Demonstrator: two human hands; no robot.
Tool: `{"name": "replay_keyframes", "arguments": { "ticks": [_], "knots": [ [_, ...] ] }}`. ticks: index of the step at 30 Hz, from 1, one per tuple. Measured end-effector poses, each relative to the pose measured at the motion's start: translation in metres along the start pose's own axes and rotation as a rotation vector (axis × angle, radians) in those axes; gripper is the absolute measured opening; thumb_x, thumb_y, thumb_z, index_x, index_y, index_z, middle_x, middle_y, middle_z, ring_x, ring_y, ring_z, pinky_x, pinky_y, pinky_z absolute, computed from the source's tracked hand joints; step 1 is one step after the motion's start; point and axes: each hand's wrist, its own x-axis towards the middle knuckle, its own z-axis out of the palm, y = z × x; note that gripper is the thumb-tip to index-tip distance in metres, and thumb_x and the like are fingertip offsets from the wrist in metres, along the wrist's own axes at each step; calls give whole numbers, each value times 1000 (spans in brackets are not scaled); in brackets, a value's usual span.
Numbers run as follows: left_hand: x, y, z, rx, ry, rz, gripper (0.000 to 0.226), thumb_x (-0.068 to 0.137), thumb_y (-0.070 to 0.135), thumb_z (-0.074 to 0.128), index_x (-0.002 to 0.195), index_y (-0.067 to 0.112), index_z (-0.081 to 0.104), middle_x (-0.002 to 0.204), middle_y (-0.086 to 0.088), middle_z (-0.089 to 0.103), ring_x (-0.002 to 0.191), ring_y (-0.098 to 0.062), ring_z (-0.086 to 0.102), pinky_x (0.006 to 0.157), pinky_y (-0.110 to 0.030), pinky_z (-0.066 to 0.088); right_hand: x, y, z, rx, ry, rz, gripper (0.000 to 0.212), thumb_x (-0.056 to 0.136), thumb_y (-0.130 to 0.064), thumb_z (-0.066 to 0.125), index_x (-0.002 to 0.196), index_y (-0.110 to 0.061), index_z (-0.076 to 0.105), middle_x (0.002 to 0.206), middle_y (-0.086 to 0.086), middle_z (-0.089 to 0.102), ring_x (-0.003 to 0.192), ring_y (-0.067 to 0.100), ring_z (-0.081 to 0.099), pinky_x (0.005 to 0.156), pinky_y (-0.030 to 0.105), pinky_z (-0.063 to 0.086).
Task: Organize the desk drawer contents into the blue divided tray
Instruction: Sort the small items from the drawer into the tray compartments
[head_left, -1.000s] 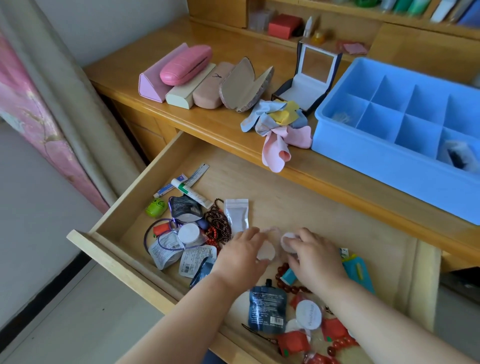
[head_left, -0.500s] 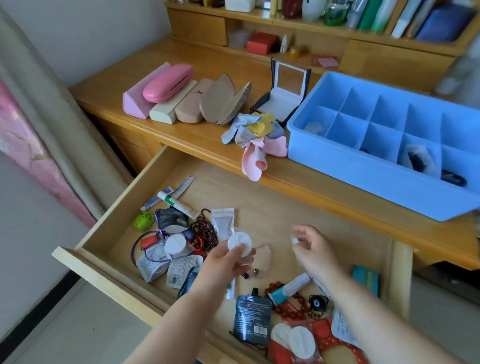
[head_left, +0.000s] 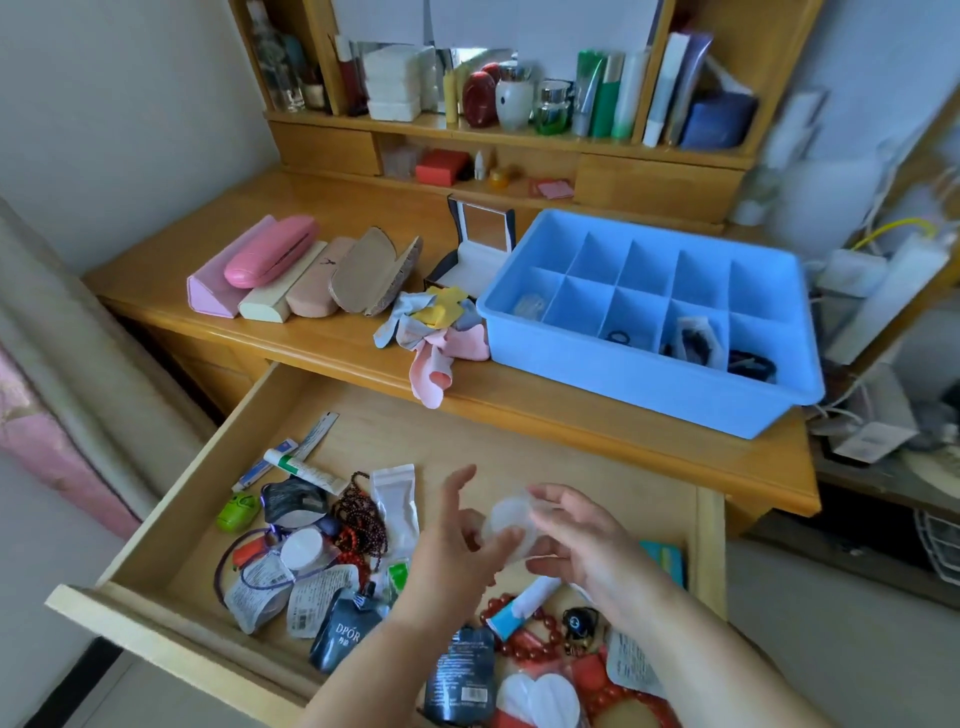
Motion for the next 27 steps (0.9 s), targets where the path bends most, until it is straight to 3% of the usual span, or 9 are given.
{"name": "replay_keyframes", "arguments": {
  "ticks": [3, 8, 12, 14, 19, 22, 25, 26, 27],
  "knots": [
    [-1, 7, 8, 176, -73, 116, 53, 80, 26, 73, 123, 33, 43, 64, -2, 55, 57, -5, 50, 59, -24, 46, -2, 3, -6, -39, 41, 41, 24, 89, -13, 63, 112, -19, 62, 94, 5, 71, 80, 17, 69, 64, 24, 52],
    [-5, 5, 5, -96, -68, -18, 35, 87, 18, 66, 118, 24, 51, 85, -10, 68, 70, -14, 63, 67, -24, 54, -5, -6, -21, -19, 141, -28, 11, 90, -12, 62, 101, -12, 65, 92, 9, 72, 78, 18, 66, 60, 25, 51],
    [-2, -14, -7, -43, 26, -56, 20, 92, 14, 58, 109, 24, 57, 83, -7, 70, 66, -14, 64, 65, -26, 55, -9, -38, -29, -281, 127, -193, 21, 94, -21, 56, 106, -39, 56, 107, -11, 65, 66, 3, 61, 57, 19, 50],
    [-2, -30, -14, 1, 76, -84, 22, 90, 7, 58, 106, 21, 59, 80, -9, 70, 62, -16, 65, 63, -28, 55, -7, -67, -35, -343, 140, -299, 32, 94, -17, 56, 106, -47, 53, 111, -16, 62, 63, 7, 61, 60, 24, 52],
    [5, -68, -25, 86, 177, -70, 26, 84, -3, 60, 95, 20, 64, 67, -1, 71, 53, -15, 63, 53, -17, 48, 20, -167, -67, -231, 395, -569, 22, 89, -13, 61, 97, -33, 58, 104, -4, 68, 67, 12, 66, 67, 32, 55],
    [8, -81, -22, 158, 209, -62, 34, 82, -9, 58, 88, 23, 66, 62, 0, 69, 48, -18, 61, 54, -24, 48, 50, -204, -74, -504, 470, -552, 18, 90, -18, 60, 100, -31, 52, 113, 1, 64, 82, 19, 65, 73, 37, 55],
    [3, -74, -33, -104, 2, -125, 34, 90, -17, 44, 94, 8, 66, 55, -13, 59, 40, -9, 51, 45, -14, 42, 82, -219, -64, -995, 498, -421, 21, 89, -24, 58, 108, -26, 49, 109, 3, 57, 89, 23, 56, 65, 31, 44],
    [-1, -75, -36, -177, -82, -238, 33, 98, -1, 42, 98, 25, 63, 61, -5, 62, 48, 2, 56, 56, -10, 44, 90, -221, -60, -1166, 480, -346, 24, 89, -27, 58, 112, -22, 50, 110, 5, 57, 92, 25, 55, 67, 30, 41],
    [5, -83, -40, -168, -69, -340, 25, 101, 23, 40, 103, 47, 46, 73, 5, 67, 65, 14, 59, 89, 4, 19, 98, -222, -55, -1300, 427, -272, 28, 90, -28, 57, 116, -19, 51, 114, 6, 57, 96, 26, 54, 71, 30, 40]
  ]
}}
